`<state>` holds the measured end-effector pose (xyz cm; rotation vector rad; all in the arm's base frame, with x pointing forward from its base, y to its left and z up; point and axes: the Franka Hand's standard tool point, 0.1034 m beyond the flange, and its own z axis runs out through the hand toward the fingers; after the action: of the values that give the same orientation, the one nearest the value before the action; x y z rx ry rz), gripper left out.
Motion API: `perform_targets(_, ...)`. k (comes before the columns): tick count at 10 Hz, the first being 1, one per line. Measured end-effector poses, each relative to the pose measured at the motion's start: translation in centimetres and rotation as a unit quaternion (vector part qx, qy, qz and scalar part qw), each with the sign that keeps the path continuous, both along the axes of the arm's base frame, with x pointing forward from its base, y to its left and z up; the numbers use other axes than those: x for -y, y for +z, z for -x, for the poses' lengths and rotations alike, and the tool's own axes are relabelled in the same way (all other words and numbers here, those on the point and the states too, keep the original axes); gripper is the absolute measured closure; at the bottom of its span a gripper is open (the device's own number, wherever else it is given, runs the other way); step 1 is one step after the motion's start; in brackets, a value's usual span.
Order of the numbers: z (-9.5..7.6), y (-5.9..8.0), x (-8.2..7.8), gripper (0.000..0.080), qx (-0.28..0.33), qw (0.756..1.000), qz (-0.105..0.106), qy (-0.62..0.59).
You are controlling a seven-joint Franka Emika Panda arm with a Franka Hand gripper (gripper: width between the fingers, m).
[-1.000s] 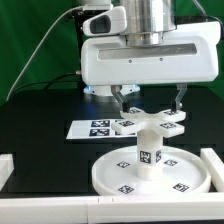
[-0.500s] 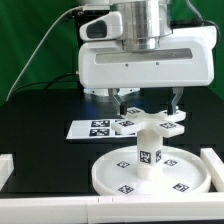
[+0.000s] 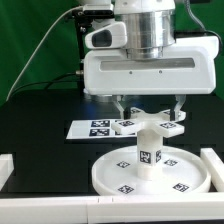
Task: Assemble round table
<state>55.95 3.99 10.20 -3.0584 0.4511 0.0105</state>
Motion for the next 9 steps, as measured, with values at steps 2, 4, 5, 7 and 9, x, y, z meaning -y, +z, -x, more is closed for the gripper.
perform_targets(2,-0.02,0.01,0.11,0.0328,-0.001,1.0,0.0,-0.017)
perform_targets(4,-0.02,0.01,0.1,0.0364,-0.001,0.999,-0.001,-0.032)
perform_targets(5,-0.01,0.0,0.08,0.0364,-0.004,0.997,-0.001,-0.083)
perform_targets(7,-0.03,-0.01,0.18,0.0364,-0.008,0.987,-0.004,-0.159)
perform_targets(9,-0.14,-0.05,0.22,0.0364,-0.014,0.948,-0.011,-0.317)
